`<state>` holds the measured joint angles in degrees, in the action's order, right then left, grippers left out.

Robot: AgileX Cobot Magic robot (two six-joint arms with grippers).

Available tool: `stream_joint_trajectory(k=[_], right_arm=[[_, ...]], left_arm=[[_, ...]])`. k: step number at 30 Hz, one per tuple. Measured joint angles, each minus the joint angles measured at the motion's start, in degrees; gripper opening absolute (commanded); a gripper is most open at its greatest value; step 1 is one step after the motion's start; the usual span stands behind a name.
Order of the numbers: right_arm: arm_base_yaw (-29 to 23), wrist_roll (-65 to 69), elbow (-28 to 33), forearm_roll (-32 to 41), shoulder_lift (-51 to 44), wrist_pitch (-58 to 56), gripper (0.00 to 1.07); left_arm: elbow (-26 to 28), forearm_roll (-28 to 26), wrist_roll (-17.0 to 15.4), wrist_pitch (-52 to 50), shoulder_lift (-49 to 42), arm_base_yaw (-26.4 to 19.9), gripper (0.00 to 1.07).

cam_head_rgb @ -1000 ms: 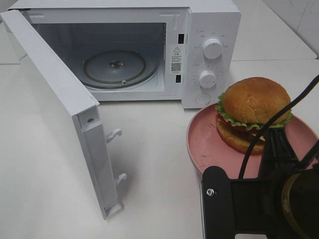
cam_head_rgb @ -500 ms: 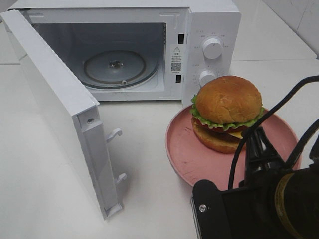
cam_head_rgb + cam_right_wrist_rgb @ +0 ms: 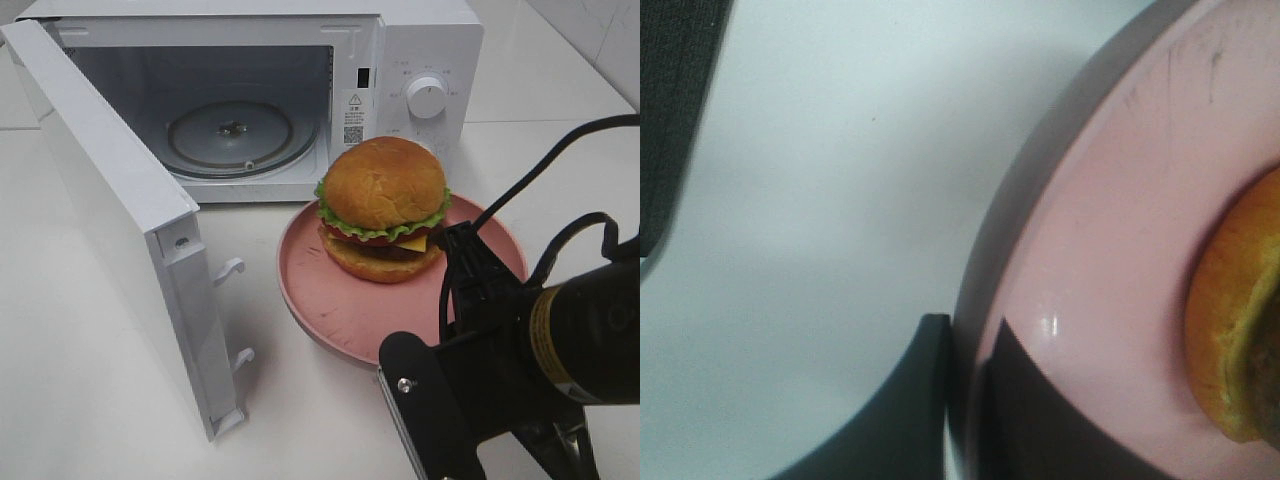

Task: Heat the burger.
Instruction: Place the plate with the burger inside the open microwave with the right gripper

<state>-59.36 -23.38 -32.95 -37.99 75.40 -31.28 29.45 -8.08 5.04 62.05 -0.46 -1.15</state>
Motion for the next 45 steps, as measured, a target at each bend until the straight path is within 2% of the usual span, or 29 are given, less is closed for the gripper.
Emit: stream_joint_trajectory(k=[4,6,9,11,13,14,23,31,45], right_arm=[[3.67,-5.44,0.0,0.52,0.0,2.92,0.0],[7.96,-14.09,0.0,2.41,0.0,4.98,0.0],[9.05,-16.1,0.0,3.27,0.0,5.61,0.0],[10.89,-21.2,0.0,5.84,0.0,7.22,0.0],[13.87,-31.63,0.0,11.8,0.0,9.63,0.0],[13.87,-31.63,0.0,11.8,0.0,9.63,0.0],[21.54,-55.52,0.0,26.64,0.57,11.97,0.0],[23.49,-70.02,-0.4,36.84,0.69,13.01,0.0],[23.43,-71.16,-6.65,36.96,4.87,11.63,0.0]], left_arm=[[0.0,0.0,0.0,0.0,0.0,0.0,0.98],[0.0,0.0,0.0,0.0,0.0,0.0,0.98],[0.0,0.0,0.0,0.0,0.0,0.0,0.98],[0.0,0.0,0.0,0.0,0.0,0.0,0.98],[0.0,0.0,0.0,0.0,0.0,0.0,0.98],[0.0,0.0,0.0,0.0,0.0,0.0,0.98],[0.0,0.0,0.0,0.0,0.0,0.0,0.98],[0.0,0.0,0.0,0.0,0.0,0.0,0.98],[0.0,0.0,0.0,0.0,0.0,0.0,0.98]])
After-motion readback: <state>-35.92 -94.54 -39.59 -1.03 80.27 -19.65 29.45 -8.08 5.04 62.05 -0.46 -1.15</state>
